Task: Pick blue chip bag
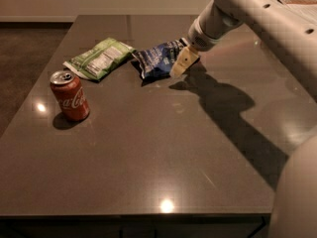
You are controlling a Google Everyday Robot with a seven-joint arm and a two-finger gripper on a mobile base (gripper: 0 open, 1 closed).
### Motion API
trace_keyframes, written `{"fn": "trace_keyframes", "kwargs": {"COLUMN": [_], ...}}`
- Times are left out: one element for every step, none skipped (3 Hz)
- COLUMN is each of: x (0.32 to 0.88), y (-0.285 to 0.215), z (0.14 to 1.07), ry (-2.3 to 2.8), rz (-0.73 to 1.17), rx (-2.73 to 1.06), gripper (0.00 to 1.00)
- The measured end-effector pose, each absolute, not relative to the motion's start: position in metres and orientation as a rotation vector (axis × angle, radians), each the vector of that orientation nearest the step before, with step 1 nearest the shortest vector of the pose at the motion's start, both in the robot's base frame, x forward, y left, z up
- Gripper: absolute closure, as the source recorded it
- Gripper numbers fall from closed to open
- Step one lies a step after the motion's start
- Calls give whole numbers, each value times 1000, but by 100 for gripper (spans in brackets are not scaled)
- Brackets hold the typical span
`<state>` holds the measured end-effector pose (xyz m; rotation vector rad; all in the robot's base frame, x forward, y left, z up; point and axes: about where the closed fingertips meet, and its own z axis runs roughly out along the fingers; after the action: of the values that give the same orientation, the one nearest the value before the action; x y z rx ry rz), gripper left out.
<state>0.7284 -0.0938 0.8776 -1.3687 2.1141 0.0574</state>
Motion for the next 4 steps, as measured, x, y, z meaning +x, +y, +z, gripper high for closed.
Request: {"fn": "trace_keyframes", "kwargs": {"x": [742,750,752,749], "y": [-87,-83,-79,-77], "z": [871,866,863,862], "ry": [2126,2139,2158,2173], "rz": [76,83,99,119], "rx": [-1346,-1344,-1369,-1391], "gripper": [0,0,17,39]}}
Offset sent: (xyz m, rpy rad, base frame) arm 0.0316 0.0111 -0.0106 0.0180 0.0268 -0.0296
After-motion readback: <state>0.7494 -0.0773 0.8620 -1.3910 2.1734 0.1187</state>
